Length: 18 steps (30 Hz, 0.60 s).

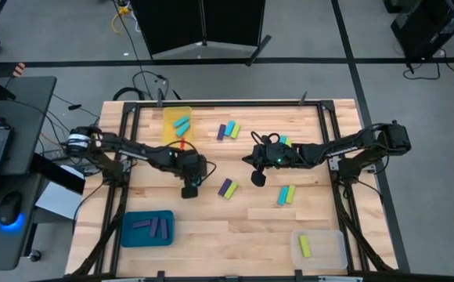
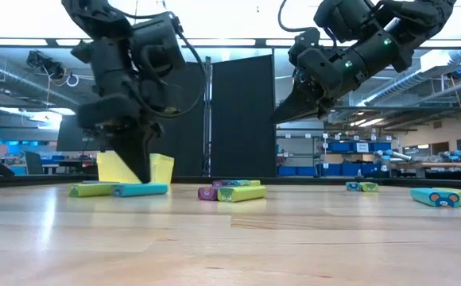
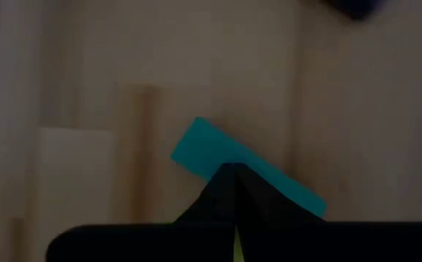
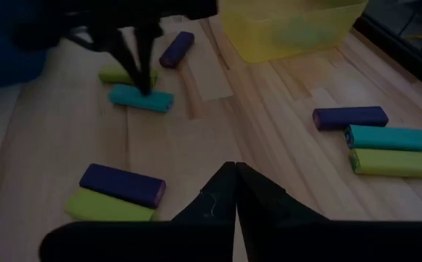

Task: Sort blocks
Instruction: Put the blue block into the yellow bin

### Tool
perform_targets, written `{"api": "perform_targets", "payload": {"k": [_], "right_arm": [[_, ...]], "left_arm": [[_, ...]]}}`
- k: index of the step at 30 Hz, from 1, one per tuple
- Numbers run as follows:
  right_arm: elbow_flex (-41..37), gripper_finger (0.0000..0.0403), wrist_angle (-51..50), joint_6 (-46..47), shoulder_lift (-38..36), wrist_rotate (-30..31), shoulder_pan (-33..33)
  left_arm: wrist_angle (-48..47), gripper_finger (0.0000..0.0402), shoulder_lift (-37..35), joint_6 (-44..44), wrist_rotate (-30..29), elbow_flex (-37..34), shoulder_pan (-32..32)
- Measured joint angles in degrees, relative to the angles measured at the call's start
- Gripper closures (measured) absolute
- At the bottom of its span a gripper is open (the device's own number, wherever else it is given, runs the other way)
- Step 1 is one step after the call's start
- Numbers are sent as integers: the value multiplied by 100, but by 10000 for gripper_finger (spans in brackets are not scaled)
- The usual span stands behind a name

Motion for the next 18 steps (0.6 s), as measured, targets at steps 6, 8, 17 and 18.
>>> {"api": "perform_targets", "payload": {"k": [6,8,17,18], "right_arm": [[0,389,0,18,0,21,0],[0,388,1,18,0,23,0],[0,380,-22,16,0,24,0],[0,382,-26,16,0,24,0]], "left_arm": [[284,398,-37,22,-271,-11,484],[348,396,-117,-84,-324,-11,568],[-152,352,-379,-1204,-302,422,443],[-218,343,-379,-1518,-297,444,402]]}}
